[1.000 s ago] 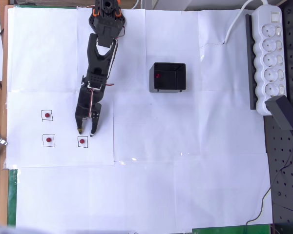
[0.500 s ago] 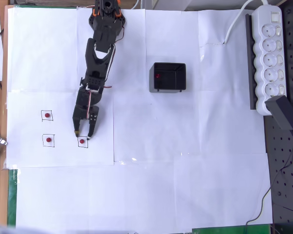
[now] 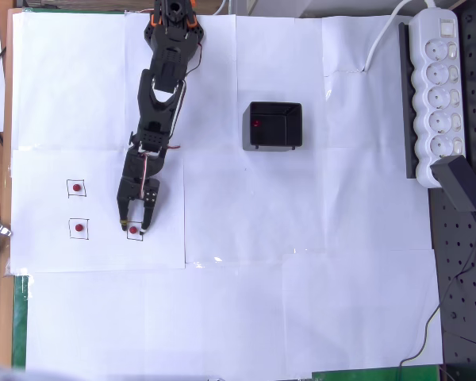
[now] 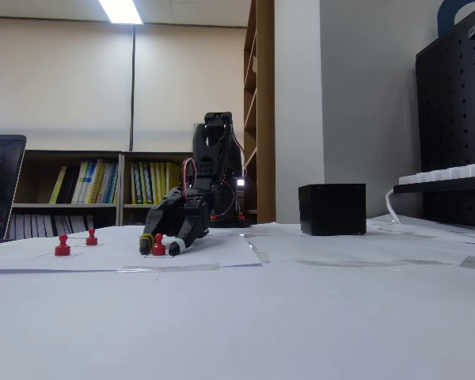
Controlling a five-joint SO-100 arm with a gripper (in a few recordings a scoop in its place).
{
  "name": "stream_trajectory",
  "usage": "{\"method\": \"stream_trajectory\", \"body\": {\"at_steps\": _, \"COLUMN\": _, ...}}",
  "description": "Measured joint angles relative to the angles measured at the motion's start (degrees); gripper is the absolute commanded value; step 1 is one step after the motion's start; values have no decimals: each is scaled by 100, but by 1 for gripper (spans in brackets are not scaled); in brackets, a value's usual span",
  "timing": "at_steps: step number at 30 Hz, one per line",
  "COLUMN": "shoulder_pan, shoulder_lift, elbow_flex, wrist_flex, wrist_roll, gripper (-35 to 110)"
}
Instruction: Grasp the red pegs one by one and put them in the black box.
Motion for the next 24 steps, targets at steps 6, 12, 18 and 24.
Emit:
{"method": "stream_trajectory", "body": {"at_steps": 6, "shoulder_pan": -35, "shoulder_lift": 0, "elbow_flex": 0, "wrist_flex": 0, "wrist_roll": 88, "gripper": 6}}
{"method": "stream_trajectory", "body": {"at_steps": 12, "shoulder_pan": -35, "shoulder_lift": 0, "elbow_flex": 9, "wrist_flex": 97, "wrist_roll": 132, "gripper": 0}}
{"method": "stream_trajectory", "body": {"at_steps": 18, "shoulder_pan": -35, "shoulder_lift": -439, "elbow_flex": 571, "wrist_flex": 2030, "wrist_roll": 185, "gripper": 0}}
{"method": "stream_trajectory", "body": {"at_steps": 24, "shoulder_pan": -176, "shoulder_lift": -1239, "elbow_flex": 2232, "wrist_flex": 7330, "wrist_roll": -88, "gripper": 0}}
